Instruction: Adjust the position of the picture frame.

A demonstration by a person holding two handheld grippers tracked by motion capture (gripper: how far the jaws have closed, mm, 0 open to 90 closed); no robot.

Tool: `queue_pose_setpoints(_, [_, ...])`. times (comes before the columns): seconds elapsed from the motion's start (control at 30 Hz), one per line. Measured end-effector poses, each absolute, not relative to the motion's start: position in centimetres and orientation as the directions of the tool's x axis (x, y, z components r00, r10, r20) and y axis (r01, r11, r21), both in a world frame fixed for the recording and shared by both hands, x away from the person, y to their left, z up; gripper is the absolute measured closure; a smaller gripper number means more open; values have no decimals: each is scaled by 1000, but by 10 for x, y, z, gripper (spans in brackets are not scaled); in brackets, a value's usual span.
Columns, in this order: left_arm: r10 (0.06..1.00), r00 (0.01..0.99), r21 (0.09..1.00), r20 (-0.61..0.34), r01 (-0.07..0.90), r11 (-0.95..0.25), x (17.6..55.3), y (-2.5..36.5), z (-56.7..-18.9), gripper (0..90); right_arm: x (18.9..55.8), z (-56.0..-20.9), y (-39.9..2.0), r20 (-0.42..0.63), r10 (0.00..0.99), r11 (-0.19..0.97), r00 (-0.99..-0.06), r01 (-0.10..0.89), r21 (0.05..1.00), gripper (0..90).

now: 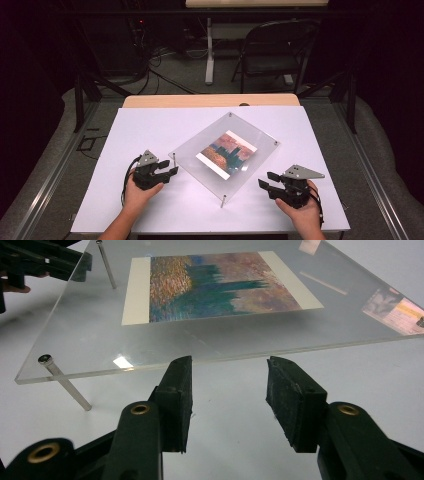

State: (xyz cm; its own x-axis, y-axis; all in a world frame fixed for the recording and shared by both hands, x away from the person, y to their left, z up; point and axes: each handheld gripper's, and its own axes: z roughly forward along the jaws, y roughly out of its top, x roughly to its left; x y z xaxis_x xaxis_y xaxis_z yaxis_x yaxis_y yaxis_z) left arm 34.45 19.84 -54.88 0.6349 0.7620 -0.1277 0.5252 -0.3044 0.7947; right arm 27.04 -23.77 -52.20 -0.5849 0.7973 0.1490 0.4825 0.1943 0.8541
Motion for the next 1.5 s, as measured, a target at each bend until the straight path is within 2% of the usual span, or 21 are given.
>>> queue_pose_setpoints(0.1, [773,622,790,-125,533,-301,352,197,-552,545,271,-523,-238,153,797,191,-584,484,854,531])
queue_pose_setpoints(0.3, [767,625,796,-144,533,-285,363,192,-555,639,271,-523,-239,165,796,184,-583,492,851,531])
queue_pose_setpoints(0.63, [786,608,791,-111,532,-300,367,187,-561,767,272,-524,-240,183,795,173,-578,505,845,531])
queue_pose_setpoints(1.0, [786,610,780,-104,540,-317,373,183,-566,833,272,-525,-241,186,793,173,-580,507,845,531])
queue_pose_setpoints(1.5, [777,617,773,-121,550,-316,371,183,-558,843,270,-526,-235,189,779,179,-598,501,846,534])
